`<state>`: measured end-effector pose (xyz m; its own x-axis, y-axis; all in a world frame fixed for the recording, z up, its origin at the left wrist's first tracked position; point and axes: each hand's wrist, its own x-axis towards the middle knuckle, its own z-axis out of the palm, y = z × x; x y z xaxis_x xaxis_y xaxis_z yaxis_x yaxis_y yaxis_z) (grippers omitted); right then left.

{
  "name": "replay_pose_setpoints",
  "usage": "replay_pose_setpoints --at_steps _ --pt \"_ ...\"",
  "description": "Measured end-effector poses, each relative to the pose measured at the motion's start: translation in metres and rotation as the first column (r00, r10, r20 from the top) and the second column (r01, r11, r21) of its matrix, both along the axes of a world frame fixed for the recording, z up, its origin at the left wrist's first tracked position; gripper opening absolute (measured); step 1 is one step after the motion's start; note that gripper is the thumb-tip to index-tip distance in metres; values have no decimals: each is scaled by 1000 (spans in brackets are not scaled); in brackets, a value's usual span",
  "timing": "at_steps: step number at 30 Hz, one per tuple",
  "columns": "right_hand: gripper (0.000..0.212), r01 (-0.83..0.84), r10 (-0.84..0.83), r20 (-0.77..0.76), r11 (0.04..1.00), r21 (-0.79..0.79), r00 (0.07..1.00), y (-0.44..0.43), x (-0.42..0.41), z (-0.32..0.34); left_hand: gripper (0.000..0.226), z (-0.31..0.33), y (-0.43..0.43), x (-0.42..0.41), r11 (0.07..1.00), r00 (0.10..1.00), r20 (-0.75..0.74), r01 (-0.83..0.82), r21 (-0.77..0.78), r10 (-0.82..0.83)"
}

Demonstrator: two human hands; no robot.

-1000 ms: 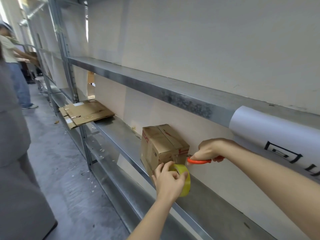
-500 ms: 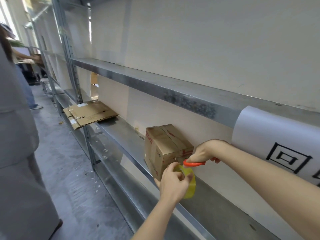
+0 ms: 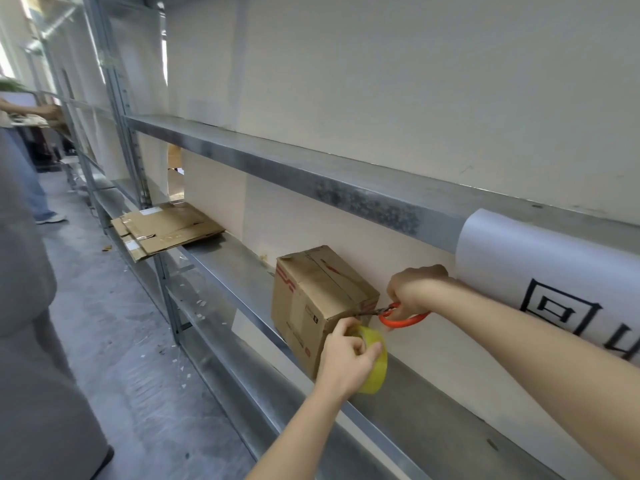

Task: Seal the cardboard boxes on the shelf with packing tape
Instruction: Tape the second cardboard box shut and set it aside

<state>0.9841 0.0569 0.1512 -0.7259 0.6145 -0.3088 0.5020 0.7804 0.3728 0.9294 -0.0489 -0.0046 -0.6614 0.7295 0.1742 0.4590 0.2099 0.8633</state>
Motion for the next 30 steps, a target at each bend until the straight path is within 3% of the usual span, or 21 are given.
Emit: replay_pose_setpoints --at_steps 7,20,30 --pt "34 -99 99 8 980 175 995 -4 -8 -3 54 3 -5 -21 995 996 -5 86 -45 -86" --pt "57 -12 11 16 997 77 1000 -3 -30 3 47 8 -14 -42 982 982 8 189 -29 -189" --pt "67 -86 55 167 979 185 984 -4 -48 6 46 17 -22 -57 952 953 41 302 -60 -299"
